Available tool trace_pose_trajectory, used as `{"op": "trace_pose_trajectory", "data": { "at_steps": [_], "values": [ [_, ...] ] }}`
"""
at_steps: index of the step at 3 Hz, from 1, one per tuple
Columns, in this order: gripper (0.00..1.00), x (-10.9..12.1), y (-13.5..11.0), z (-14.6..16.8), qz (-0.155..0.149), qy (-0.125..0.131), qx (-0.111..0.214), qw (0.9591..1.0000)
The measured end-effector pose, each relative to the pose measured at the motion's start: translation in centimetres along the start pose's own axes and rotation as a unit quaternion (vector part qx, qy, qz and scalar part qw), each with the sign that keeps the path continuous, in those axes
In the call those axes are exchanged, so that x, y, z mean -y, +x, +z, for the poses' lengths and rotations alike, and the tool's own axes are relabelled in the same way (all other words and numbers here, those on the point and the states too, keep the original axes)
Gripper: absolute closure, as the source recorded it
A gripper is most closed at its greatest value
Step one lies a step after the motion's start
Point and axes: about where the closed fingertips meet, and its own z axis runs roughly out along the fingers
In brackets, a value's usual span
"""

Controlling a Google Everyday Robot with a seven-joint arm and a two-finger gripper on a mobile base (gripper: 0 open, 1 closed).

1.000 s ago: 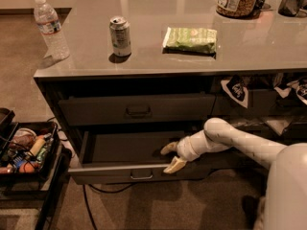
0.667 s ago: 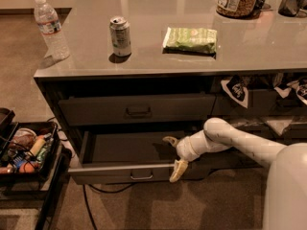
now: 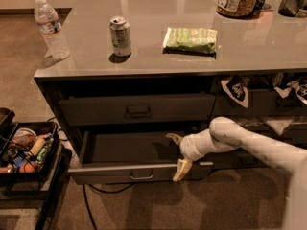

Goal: Open middle drawer

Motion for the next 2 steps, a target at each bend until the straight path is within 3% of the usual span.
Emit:
{"op": "trace_pose_trajectory", "data": {
  "at_steps": [1, 2],
  "values": [
    [0.0, -0.99, -3.23, -4.29, -0.043, 0.032, -0.021, 0.9983],
    [0.0, -1.01, -3.74, -4.75, -0.047, 0.033, -0.024, 0.9981]
  ]
}}
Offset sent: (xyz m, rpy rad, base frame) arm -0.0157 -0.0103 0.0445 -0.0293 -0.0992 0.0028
